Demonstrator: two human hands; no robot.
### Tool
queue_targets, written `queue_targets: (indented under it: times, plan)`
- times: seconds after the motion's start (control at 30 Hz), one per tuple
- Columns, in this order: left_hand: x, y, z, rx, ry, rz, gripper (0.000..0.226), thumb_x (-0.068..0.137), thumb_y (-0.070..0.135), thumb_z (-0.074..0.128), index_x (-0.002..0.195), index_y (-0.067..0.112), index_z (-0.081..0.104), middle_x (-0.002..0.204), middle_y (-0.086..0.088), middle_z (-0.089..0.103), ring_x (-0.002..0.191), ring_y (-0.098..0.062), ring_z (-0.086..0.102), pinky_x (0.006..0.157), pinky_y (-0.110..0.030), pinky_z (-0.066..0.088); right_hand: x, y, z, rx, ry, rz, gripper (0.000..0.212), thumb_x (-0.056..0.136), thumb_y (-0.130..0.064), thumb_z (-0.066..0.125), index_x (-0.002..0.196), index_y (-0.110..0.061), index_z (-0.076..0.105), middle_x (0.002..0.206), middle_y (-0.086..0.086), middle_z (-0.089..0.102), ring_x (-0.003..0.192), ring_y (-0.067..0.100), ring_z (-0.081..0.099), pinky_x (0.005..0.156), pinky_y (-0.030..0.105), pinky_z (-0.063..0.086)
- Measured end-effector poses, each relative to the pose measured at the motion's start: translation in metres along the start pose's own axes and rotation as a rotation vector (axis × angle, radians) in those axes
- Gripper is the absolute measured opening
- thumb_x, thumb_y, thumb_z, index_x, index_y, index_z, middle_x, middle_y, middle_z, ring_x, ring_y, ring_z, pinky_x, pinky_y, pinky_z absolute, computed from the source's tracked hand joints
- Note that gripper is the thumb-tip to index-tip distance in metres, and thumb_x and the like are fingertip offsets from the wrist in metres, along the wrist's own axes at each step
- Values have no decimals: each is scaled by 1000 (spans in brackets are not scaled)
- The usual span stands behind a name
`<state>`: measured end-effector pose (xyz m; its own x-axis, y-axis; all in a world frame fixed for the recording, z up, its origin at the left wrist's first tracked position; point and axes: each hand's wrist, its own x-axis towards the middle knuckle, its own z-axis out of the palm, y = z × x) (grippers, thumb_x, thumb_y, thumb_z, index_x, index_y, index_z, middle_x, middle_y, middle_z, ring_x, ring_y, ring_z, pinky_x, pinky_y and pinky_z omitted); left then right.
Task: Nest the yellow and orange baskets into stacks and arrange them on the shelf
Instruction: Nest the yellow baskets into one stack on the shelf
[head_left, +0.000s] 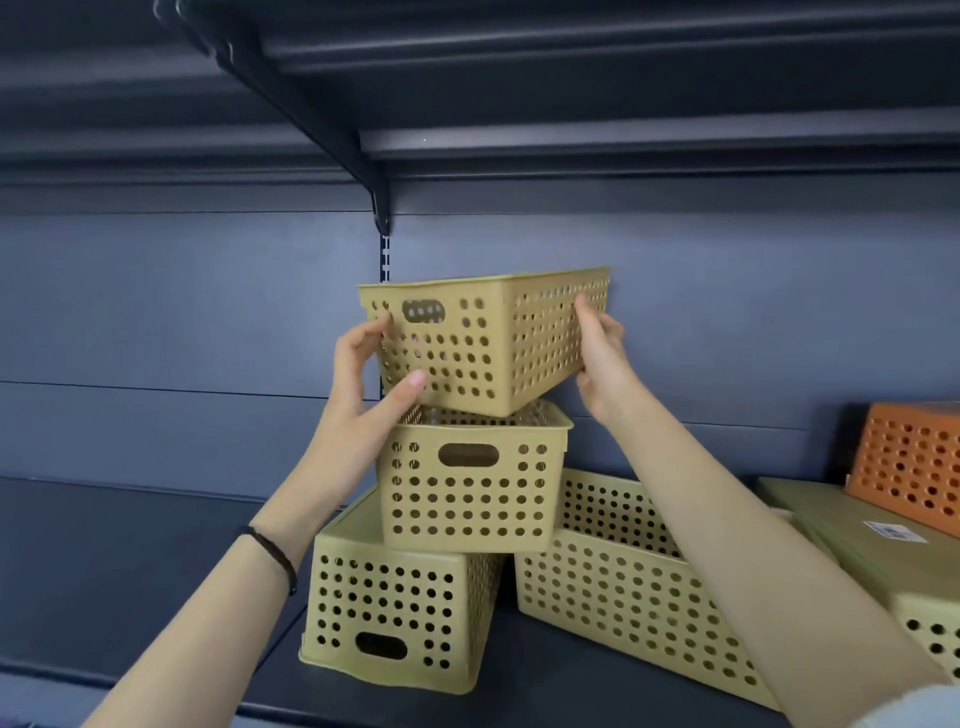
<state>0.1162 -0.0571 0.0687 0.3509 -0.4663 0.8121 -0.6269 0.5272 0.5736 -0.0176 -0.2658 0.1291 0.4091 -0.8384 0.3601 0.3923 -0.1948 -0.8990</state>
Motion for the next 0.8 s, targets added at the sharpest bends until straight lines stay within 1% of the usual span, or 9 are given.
queue_targets:
  times: [0.03, 0.1, 0.17, 0.27, 0.37, 0.43, 0.5, 0.57, 0.8]
  plan:
    - [1, -1, 0, 36, 29, 26, 50, 92, 30, 60, 134, 33, 32, 150, 14, 34, 137, 5, 30, 98, -3, 30, 1, 5, 0, 4, -6, 14, 76, 81, -65, 55, 142, -29, 26, 146, 0, 43, 131, 18, 43, 115, 47, 29]
    - [4, -1, 2, 43, 121, 58, 47, 94, 22, 57, 132, 33, 31, 146, 9, 38, 131, -2, 40, 108, -27, 37, 0, 15, 1, 39, -8, 40, 70, 80, -65, 54, 135, -30, 29, 142, 0, 46, 128, 19, 46, 113, 48, 31]
    - [7, 0, 6, 26, 248, -12, 52, 94, 19, 59, 135, 34, 30, 140, 5, 34, 120, -9, 47, 102, -37, 44, -2, 24, 4, 112, -21, 56, 54, 86, -62, 51, 126, -31, 34, 134, 1, 52, 123, 19, 51, 110, 47, 38]
    - [15, -4, 8, -25, 287, -246, 75, 87, 31, 68, 147, 27, 24, 143, 5, 25, 124, -12, 42, 101, -31, 40, -11, 34, 7, 103, -32, 71, 45, 93, -56, 44, 129, -30, 34, 130, 1, 53, 119, 20, 54, 106, 44, 41]
    - [14, -11, 3, -161, 199, -379, 65, 83, 40, 69, 139, 19, 43, 135, -1, 55, 119, -16, 57, 103, -42, 46, -15, 39, 9, 20, -74, 68, 61, 85, -61, 48, 136, -33, 30, 139, 3, 48, 124, 22, 49, 108, 49, 38]
    - [10, -9, 1, -150, 198, -357, 43, 88, 33, 65, 126, 17, 53, 119, -1, 66, 107, -15, 65, 95, -38, 52, -22, 39, 7, -63, -102, 46, 63, 90, -55, 48, 144, -30, 29, 147, 0, 42, 132, 21, 43, 112, 47, 33]
    - [7, -4, 2, -127, 238, -327, 39, 88, 31, 66, 122, 18, 53, 115, 2, 67, 102, -11, 65, 82, -27, 53, -35, 38, 3, -127, -130, 17, 57, 94, -46, 50, 145, -26, 37, 147, -4, 43, 134, 17, 41, 114, 41, 30]
    - [5, -2, 2, -102, 275, -313, 39, 84, 31, 70, 118, 21, 52, 115, 5, 66, 101, -6, 64, 76, -20, 49, -51, 40, -3, -145, -188, 14, 60, 85, -54, 55, 139, -29, 48, 143, -10, 49, 131, 11, 44, 115, 42, 28]
    - [-10, 3, 8, 110, 196, -260, 43, 75, 39, 78, 99, 19, 48, 117, 6, 59, 106, -7, 60, 78, -23, 50, -74, 25, -3, -11, -303, -4, 42, 97, -52, 35, 105, -31, 70, 110, -8, 73, 112, 12, 63, 108, 44, 38]
